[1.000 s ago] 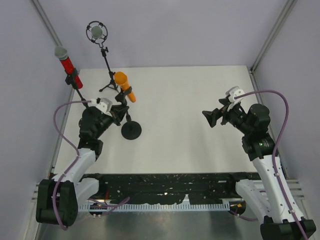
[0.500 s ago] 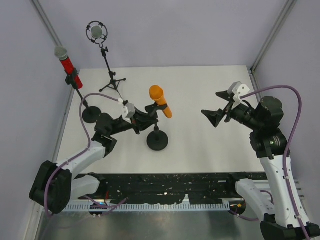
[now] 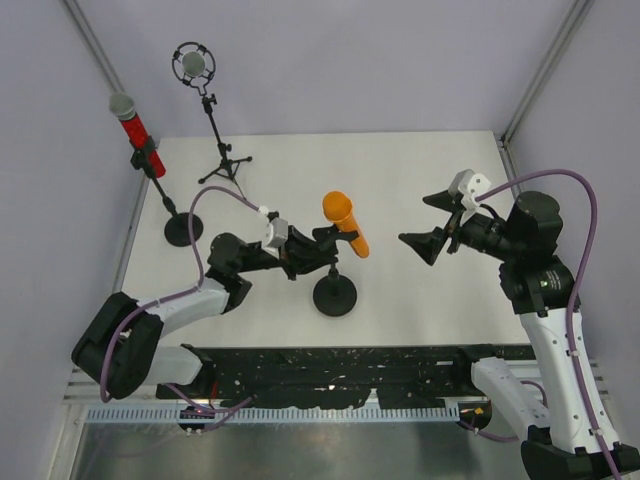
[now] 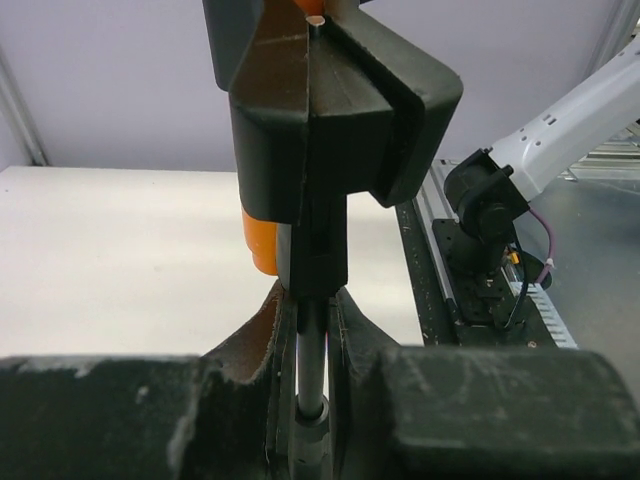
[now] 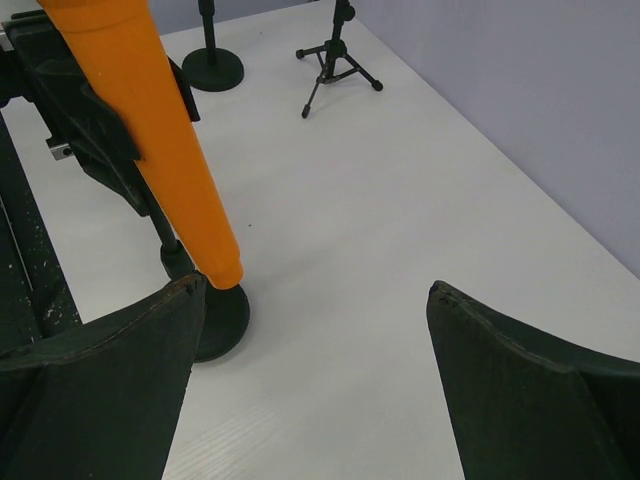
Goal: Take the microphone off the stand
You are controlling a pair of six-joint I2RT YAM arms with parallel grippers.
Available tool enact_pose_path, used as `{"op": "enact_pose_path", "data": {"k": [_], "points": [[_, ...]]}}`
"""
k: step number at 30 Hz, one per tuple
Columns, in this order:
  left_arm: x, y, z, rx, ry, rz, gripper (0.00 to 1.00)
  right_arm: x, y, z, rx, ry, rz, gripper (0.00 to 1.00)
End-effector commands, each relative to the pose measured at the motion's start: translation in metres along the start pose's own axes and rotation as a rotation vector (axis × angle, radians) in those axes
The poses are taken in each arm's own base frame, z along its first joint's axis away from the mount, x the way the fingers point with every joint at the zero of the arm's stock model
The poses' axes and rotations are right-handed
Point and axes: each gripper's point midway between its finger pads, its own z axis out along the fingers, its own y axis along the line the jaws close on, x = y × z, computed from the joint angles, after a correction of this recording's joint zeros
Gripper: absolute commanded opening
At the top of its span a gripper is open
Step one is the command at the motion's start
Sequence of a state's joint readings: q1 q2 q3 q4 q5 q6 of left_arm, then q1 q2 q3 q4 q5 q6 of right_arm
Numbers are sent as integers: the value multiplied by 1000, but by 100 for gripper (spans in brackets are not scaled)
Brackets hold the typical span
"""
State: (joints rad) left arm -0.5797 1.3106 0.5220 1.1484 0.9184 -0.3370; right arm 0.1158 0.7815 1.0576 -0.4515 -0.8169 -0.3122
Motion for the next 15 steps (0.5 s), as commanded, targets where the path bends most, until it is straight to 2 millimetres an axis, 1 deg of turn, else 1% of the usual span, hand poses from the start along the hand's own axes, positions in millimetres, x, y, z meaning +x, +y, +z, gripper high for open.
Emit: {"op": "enact_pose_path", "data": {"k": [1, 8, 12, 13, 15], "points": [[-22, -2, 3, 20, -89, 189, 0, -22, 4, -5, -21, -43, -42, 95], [-1, 0, 0, 16, -52, 166, 0, -16, 7, -4, -28, -42, -35, 95], [2, -1, -1, 19, -45, 159, 0, -15, 8, -5, -26, -43, -37, 95], [2, -1, -1, 19, -45, 158, 5, -15, 8, -5, -27, -42, -36, 95], [2, -1, -1, 16, -46, 159, 20, -15, 8, -5, -29, -42, -34, 95]]}}
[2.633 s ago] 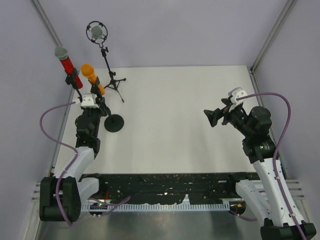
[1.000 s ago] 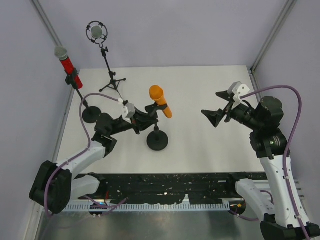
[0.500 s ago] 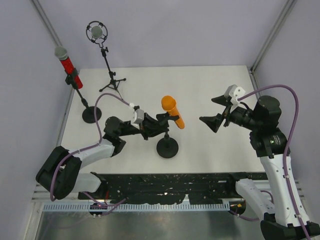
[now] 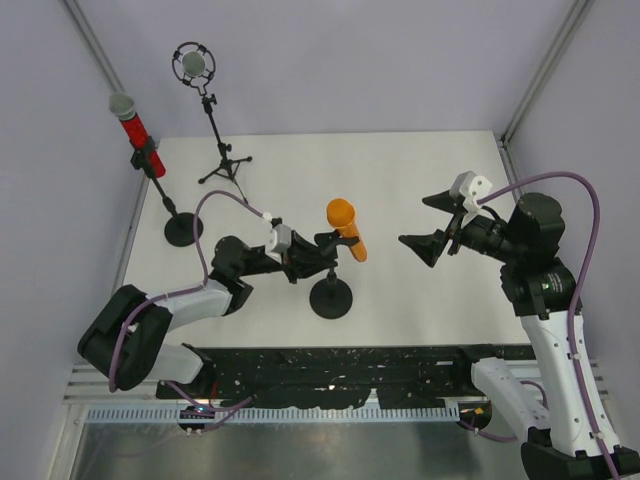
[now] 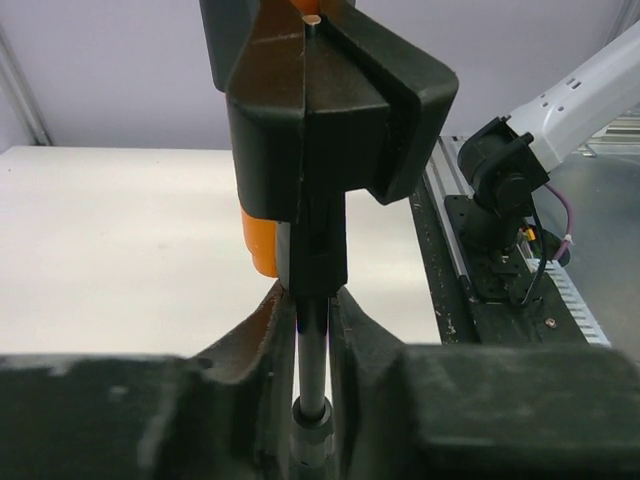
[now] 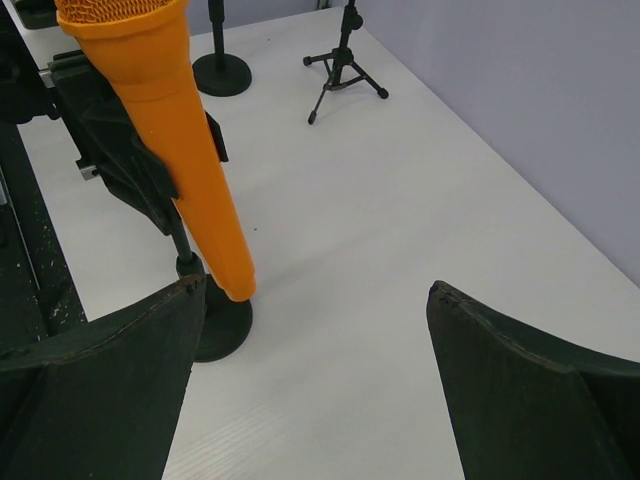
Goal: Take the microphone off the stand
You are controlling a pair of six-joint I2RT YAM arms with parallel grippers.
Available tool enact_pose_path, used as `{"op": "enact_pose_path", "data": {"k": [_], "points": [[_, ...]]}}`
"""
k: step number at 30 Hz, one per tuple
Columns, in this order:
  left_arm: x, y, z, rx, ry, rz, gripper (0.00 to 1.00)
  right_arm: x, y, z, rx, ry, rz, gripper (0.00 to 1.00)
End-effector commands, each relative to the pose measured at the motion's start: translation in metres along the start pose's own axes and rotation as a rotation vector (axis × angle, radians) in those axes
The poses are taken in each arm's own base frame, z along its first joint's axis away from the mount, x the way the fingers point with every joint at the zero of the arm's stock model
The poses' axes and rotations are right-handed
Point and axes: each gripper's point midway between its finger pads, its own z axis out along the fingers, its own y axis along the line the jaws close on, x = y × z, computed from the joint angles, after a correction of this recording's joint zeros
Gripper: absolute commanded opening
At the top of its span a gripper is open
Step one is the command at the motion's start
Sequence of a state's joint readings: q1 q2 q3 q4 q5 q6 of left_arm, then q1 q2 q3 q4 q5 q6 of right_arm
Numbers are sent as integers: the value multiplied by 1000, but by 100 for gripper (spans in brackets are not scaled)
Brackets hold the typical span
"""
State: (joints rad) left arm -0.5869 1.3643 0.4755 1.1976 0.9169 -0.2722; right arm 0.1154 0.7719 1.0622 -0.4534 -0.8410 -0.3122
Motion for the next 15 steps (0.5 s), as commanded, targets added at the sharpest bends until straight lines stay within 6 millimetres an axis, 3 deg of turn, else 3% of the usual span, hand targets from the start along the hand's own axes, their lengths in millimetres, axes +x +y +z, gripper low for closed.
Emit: {"op": "enact_pose_path", "data": {"k": [1, 4, 6, 8, 12, 15], "points": [[-26, -2, 2, 13, -78, 140, 26, -11, 2, -2, -9, -27, -25, 95], [-29, -5, -1, 13, -75, 166, 59, -13, 2, -2, -14, -27, -27, 95], [-29, -7, -5, 6, -64, 193, 73, -15, 4, -3, -23, -26, -28, 95], [-29, -8, -9, -9, -49, 226, 80, -18, 4, -3, -25, -26, -31, 95], [-24, -4, -22, -75, 12, 317, 84, -30, 10, -4, -65, -37, -60, 95], [-36, 6, -35, -142, 38, 318, 88, -36, 13, -2, -101, -39, -63, 95]]}}
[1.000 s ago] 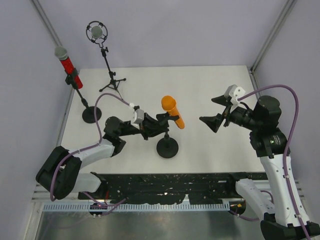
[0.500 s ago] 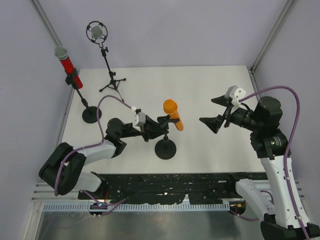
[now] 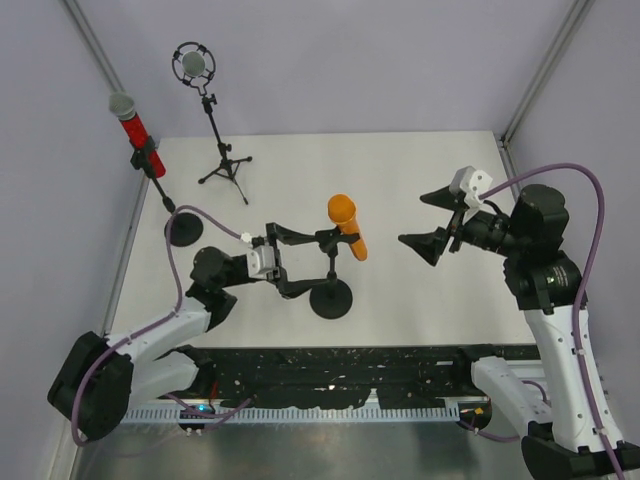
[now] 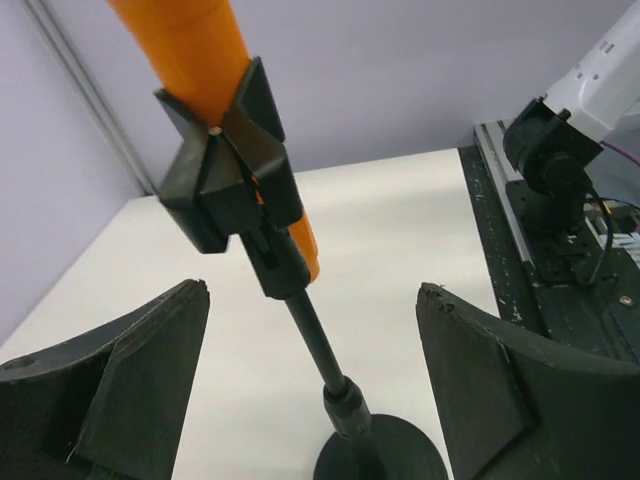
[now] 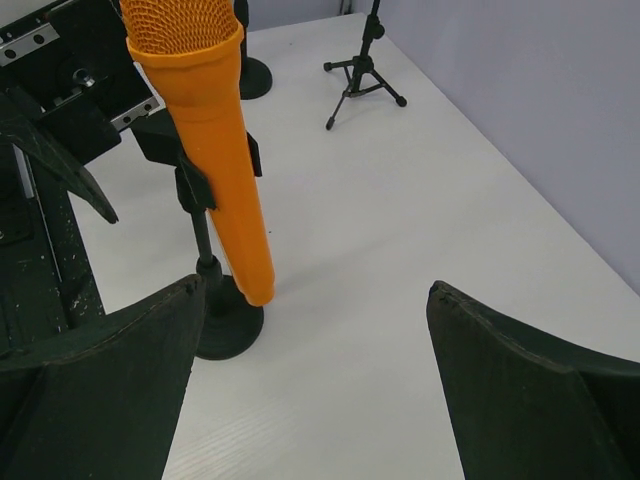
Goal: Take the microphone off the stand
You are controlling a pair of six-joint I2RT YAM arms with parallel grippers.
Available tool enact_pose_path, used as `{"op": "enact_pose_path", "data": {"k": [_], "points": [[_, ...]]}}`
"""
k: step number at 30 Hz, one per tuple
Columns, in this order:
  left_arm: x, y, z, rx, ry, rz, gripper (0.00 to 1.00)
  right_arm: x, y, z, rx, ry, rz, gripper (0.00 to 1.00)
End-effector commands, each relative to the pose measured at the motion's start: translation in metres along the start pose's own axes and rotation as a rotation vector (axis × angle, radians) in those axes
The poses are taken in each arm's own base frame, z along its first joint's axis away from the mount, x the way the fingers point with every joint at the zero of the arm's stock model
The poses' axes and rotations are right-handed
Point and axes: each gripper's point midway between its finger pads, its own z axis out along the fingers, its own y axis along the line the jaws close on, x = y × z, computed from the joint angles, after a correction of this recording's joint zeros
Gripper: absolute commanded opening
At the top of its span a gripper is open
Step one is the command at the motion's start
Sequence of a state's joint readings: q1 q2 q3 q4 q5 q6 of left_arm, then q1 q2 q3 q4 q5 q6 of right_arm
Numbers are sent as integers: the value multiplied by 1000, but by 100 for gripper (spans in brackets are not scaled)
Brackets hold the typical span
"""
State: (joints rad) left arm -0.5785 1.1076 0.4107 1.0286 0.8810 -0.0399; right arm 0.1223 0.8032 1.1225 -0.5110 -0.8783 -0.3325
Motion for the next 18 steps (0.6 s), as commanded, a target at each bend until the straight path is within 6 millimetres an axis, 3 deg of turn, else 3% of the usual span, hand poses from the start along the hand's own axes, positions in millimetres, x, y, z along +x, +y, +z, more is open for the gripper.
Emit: {"op": "enact_pose_path", "data": {"k": [1, 5, 6, 9, 13, 18], "points": [[-3, 24, -17, -105, 85, 44, 92, -32, 10, -2, -64, -47, -76, 95], [-9, 39, -25, -137, 267, -50, 100, -33, 2, 11, -55, 14, -85, 95], [-20, 43, -24, -145, 284, -29, 100, -29, 12, 15, -96, 43, -93, 95], [-28, 43, -30, -152, 356, -55, 100, -31, 13, 26, -127, 61, -101, 95], [-51, 21, -31, -24, 393, -64, 100, -39, 16, 37, -155, 52, -114, 95], [-72, -3, -34, 92, 405, -102, 100, -46, 34, 49, -241, 43, -165, 95]]}}
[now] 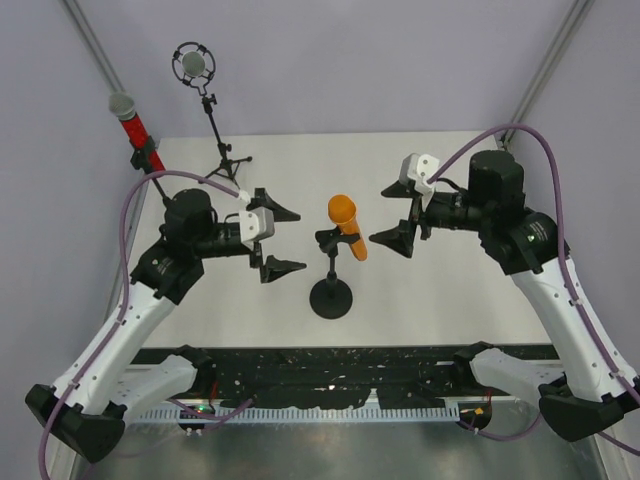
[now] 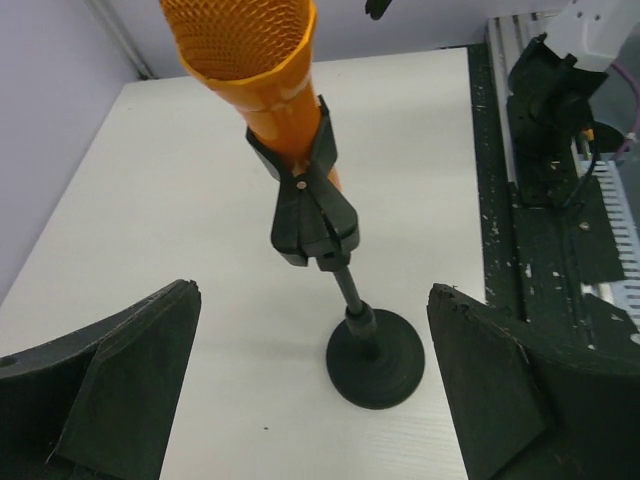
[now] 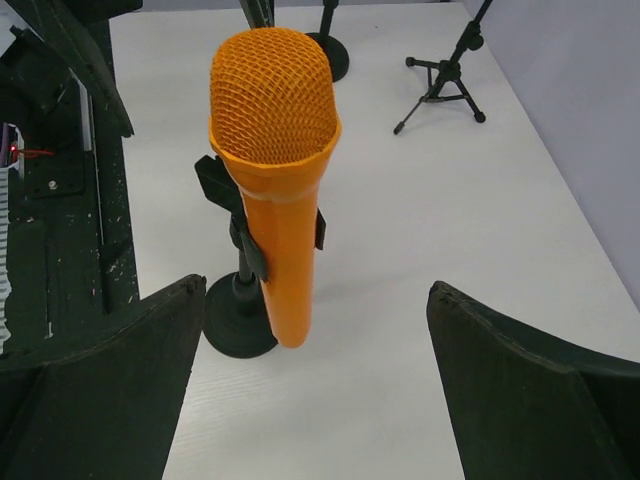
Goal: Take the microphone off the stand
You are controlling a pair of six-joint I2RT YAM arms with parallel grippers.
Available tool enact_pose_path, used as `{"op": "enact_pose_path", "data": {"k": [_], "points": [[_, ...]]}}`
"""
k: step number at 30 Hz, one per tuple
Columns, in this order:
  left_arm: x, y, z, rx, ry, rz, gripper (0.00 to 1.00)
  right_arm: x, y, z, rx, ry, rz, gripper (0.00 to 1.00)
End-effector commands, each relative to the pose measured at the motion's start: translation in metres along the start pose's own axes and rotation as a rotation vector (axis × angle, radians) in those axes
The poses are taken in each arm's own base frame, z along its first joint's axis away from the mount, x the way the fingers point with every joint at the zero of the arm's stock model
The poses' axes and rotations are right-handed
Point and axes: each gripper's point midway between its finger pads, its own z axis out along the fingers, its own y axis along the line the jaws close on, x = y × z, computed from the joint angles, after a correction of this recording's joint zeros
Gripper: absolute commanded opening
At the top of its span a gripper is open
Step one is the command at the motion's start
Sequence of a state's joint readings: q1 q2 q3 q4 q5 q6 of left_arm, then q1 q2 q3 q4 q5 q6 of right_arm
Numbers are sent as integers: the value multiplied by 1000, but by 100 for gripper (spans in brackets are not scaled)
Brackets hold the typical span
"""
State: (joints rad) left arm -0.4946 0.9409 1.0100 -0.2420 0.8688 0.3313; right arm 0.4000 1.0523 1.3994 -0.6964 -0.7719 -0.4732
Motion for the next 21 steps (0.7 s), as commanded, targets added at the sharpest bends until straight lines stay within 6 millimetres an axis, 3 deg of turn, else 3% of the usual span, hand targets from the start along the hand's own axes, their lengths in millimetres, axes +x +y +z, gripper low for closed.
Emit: {"op": "enact_pose_path", "data": {"k": [1, 11, 17, 21], "points": [[5, -35, -14, 140, 75, -68, 100, -24, 11, 4, -46, -43, -103, 95], [20, -13, 5, 63, 57, -170, 100, -38, 31, 23, -188, -159, -69, 95], [18, 20, 14, -92, 23, -264, 100, -38, 26, 29, -176, -183, -42, 95], [12, 22, 18, -94, -7, -296, 100, -34, 19, 37, -155, -178, -13, 96]]}}
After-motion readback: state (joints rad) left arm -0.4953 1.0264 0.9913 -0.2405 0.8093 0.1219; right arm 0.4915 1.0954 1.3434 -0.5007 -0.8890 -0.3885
